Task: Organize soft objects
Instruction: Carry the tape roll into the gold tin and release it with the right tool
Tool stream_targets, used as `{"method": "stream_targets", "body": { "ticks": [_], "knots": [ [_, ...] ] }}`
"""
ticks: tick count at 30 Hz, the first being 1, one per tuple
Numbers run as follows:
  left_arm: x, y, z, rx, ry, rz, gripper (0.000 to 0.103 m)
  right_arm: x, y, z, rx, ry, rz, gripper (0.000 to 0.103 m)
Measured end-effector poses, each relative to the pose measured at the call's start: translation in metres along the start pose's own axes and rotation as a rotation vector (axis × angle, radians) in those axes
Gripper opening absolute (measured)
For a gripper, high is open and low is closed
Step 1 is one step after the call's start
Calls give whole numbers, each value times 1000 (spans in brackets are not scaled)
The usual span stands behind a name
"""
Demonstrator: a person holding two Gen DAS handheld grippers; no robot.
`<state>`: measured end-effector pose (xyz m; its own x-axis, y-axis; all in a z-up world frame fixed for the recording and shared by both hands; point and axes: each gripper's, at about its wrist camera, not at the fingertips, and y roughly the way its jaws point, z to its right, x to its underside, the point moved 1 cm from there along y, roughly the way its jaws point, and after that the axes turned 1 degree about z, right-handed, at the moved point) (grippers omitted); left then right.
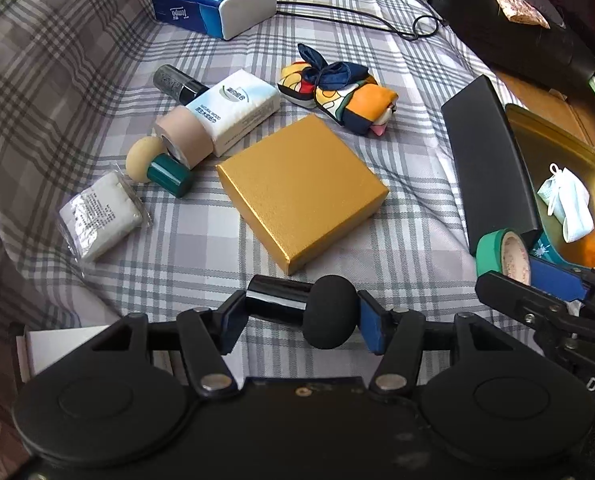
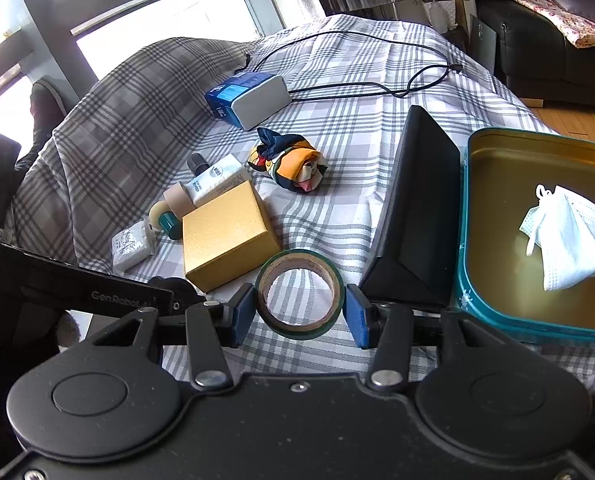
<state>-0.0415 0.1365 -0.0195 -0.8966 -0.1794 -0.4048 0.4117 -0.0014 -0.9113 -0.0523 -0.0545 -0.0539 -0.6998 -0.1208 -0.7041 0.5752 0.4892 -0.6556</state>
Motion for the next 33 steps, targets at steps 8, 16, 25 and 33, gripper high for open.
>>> {"method": "stream_targets", "body": {
  "ticks": [8,16,25,33],
  "knots": [
    [3,-38,5,37,-42,65,55,2,-7,-2,16,-13,13,48],
    [2,-62,30,73,-13,113,55,1,-48,22,94,69,51,48],
    [-25,-72,101,168,85,131,55,-34,-108,80,300,186,194,48],
    [-55,-46,176,234,143,56,55,-48,-121,131,444,338,209,48]
  ]
}}
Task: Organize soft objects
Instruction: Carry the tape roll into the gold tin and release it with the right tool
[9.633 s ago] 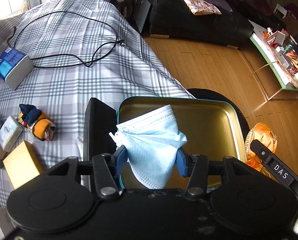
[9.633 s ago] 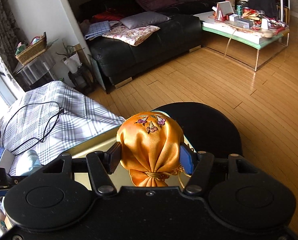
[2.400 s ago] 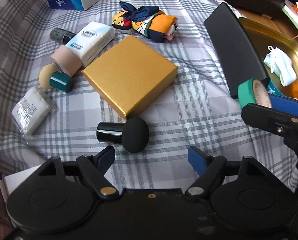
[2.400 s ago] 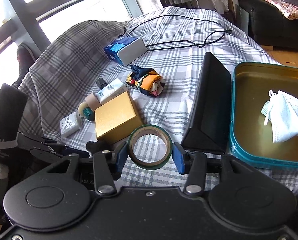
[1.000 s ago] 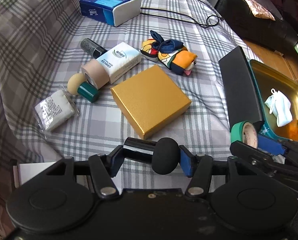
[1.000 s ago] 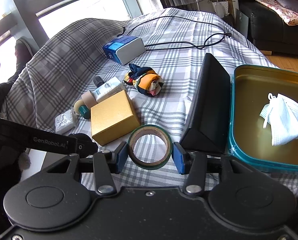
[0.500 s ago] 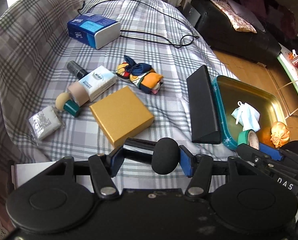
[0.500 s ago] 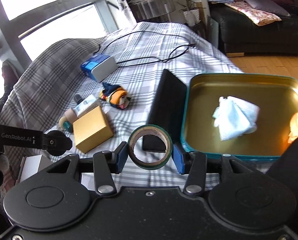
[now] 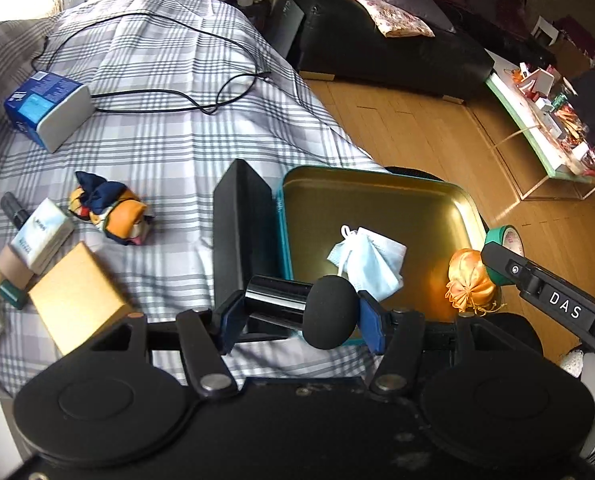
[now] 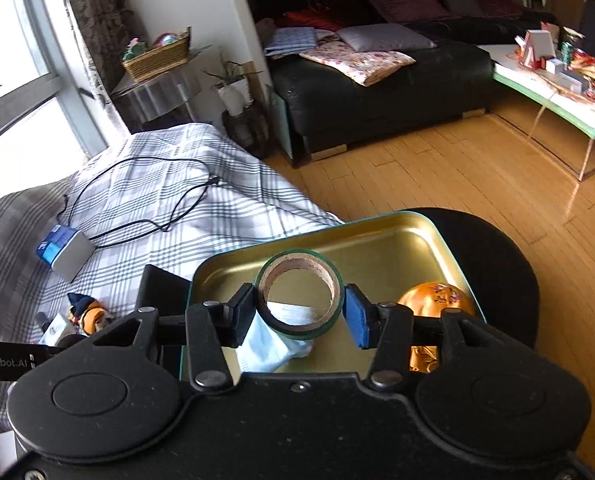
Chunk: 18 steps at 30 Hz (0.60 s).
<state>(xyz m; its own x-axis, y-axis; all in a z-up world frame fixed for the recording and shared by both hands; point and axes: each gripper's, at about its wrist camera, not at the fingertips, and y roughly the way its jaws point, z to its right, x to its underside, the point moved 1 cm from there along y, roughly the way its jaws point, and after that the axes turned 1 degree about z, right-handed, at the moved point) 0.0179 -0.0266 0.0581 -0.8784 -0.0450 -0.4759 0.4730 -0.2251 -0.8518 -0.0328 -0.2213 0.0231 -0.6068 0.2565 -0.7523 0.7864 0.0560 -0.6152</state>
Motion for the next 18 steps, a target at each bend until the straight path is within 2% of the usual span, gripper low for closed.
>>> {"method": "stream_targets", "body": {
  "ticks": [4,5,7,10,18],
  "knots": [
    [-8,30,18,-17,12,-51,58,-4,17,23,36,114,-65,48],
    [-9,37,22,-20,14,-63,62,-5,20,28,46,136,-75,48],
    [-10,46,25,-28,9,-72,77,-5,24,36,69,167,-85,48],
    [-12,52,24,-31,-9,-77,82,-10,27,43,89,193,-83,48],
    [-17,49,20,-72,-6,-54,85,-30,35,42,123,229,-29,49]
  ]
}}
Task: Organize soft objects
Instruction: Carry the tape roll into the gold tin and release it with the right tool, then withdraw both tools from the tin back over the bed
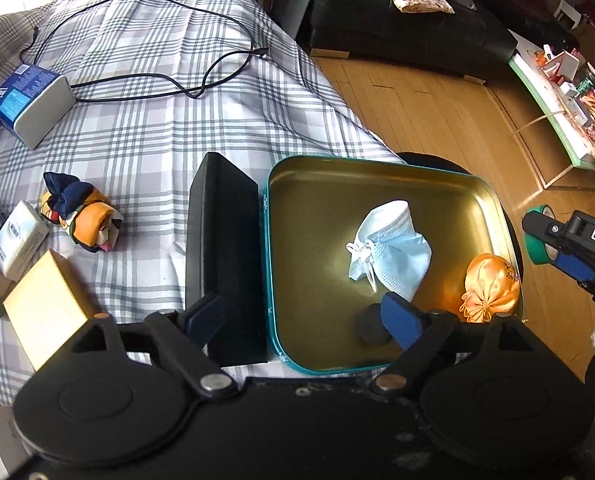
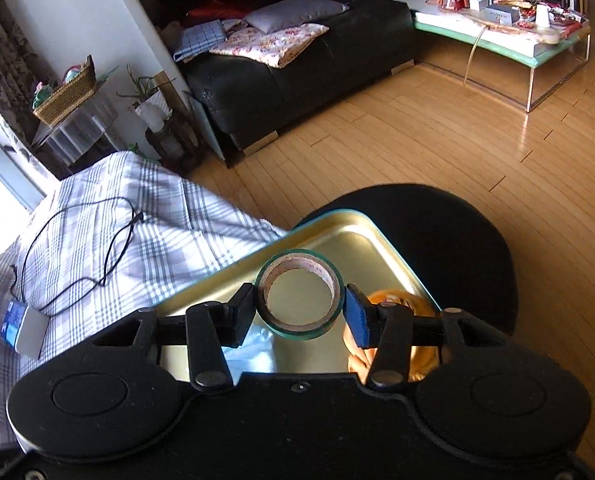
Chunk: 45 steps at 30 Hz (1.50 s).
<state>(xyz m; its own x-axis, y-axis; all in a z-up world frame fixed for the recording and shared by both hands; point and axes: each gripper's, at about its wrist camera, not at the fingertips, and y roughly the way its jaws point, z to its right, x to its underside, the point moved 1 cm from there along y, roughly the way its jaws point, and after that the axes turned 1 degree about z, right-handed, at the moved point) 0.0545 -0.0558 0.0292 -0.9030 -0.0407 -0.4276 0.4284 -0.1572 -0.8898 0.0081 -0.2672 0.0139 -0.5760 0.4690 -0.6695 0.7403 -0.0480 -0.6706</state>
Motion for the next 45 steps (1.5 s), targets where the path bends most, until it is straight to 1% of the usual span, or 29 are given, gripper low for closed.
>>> {"method": "stream_targets", "body": {
  "ticks": [2,3,5,6,9,12,15,17,19,21,24,28,32,38,41,45],
  "knots": [
    [1,-3,-1,-28,-22,10,85,-2,8,-6,49,6,14,51],
    [1,-3,-2,-36,-29,-5,86,-1,12,-8,74,7,8,55],
    [1,-6,-3,-40,-12,1,86,2,20,-10,137,11,10,57],
    [2,-9,-3,-50,0,10,86,3,23,-12,142,1,2,57],
    [5,-13,-5,-56,13,27,90,7,22,-14,145,0,10,57],
    [11,-16,-9,-34,11,26,90,9,18,-17,120,-27,19,57],
    [22,-24,-10,-37,27,59,90,10,15,-19,102,-42,29,57],
    [29,-29,-11,-41,44,79,91,11,14,-21,107,-51,47,57],
    [33,-33,-14,-38,47,98,94,12,14,-23,109,-61,52,57],
    [35,-37,-18,-32,38,110,95,12,17,-30,118,-84,51,57],
    [38,-41,-23,-43,37,132,95,15,20,-40,135,-138,55,57],
    [44,-42,-31,-40,29,137,96,18,20,-50,145,-187,80,57],
    [47,-43,-40,-43,19,139,96,18,21,-52,147,-188,82,57],
    [46,-51,-52,-61,5,165,97,17,25,-51,158,-168,59,57],
    [45,-54,-59,-58,-11,171,98,18,26,-52,164,-164,50,57],
    [43,-56,-72,-78,-30,182,98,18,27,-55,174,-170,42,57]
  ]
}}
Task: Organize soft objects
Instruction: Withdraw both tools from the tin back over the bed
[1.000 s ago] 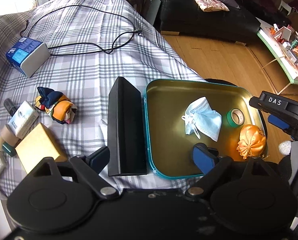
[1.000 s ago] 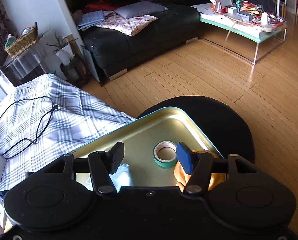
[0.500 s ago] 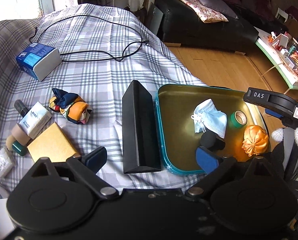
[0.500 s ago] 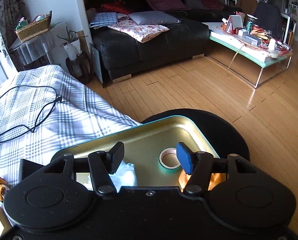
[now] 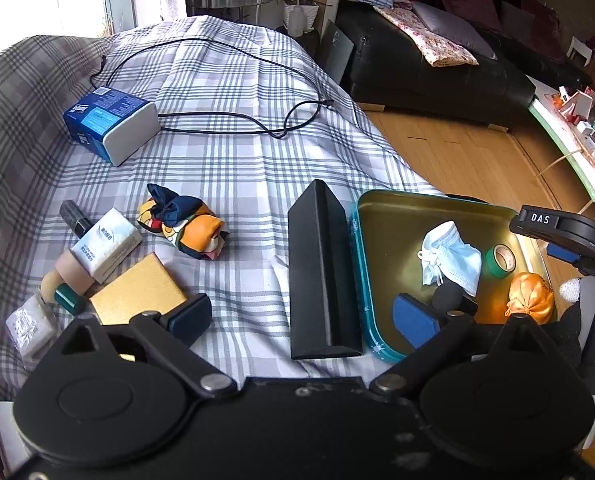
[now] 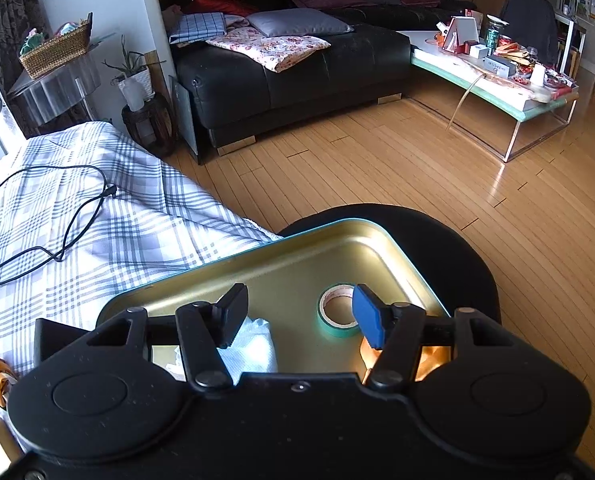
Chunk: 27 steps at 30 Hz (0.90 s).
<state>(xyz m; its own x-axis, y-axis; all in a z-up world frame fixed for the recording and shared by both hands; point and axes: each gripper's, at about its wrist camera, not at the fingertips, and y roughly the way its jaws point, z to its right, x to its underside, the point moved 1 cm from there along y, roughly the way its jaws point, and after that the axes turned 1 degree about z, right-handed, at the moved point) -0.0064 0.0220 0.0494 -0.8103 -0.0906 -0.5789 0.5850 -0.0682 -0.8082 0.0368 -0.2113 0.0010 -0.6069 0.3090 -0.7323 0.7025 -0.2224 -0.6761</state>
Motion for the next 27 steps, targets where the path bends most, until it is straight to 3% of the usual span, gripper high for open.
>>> {"method": "stream_targets", "body": {
  "ticks": [14,27],
  "knots": [
    [-5,6,-44,-31,-81,-4,98,0,3,-14,36,-54,-22,57],
    [-12,5,-98,-150,-161,30,98,1,11,-33,85,-141,-68,57]
  ]
}}
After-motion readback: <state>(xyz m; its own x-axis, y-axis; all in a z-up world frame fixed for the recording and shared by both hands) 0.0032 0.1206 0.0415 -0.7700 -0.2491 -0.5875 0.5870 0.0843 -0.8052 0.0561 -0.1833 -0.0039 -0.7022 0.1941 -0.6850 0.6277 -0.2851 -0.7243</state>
